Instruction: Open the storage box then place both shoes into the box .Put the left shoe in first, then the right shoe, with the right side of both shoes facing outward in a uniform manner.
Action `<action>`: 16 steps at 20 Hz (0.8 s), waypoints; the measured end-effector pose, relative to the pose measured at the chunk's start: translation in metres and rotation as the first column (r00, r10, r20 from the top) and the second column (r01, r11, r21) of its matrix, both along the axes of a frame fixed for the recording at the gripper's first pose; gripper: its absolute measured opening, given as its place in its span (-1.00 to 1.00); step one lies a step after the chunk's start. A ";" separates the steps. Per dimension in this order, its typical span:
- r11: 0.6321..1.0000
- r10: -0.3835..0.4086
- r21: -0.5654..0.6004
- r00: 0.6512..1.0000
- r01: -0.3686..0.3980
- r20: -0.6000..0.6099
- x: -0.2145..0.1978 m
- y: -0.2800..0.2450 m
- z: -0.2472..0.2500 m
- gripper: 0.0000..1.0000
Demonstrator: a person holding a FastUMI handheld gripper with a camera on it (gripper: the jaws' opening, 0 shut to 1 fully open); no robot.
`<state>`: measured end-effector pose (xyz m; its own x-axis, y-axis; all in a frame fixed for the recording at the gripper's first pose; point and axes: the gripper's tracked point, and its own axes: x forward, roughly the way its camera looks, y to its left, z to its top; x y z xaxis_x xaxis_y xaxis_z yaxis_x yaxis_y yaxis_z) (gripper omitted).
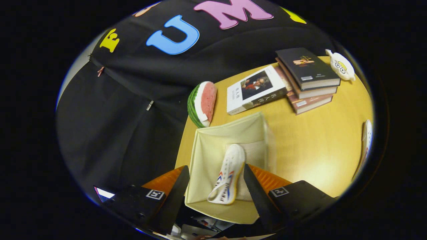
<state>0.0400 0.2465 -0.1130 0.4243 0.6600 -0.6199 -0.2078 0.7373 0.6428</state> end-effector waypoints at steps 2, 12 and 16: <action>0.998 -0.061 -0.013 0.998 0.061 0.020 0.012 -0.048 0.009 0.97; 0.924 -0.297 -0.245 0.954 0.295 0.029 0.044 -0.300 -0.069 0.97; 0.882 -0.306 -0.379 0.952 0.279 -0.012 0.032 -0.377 -0.134 0.97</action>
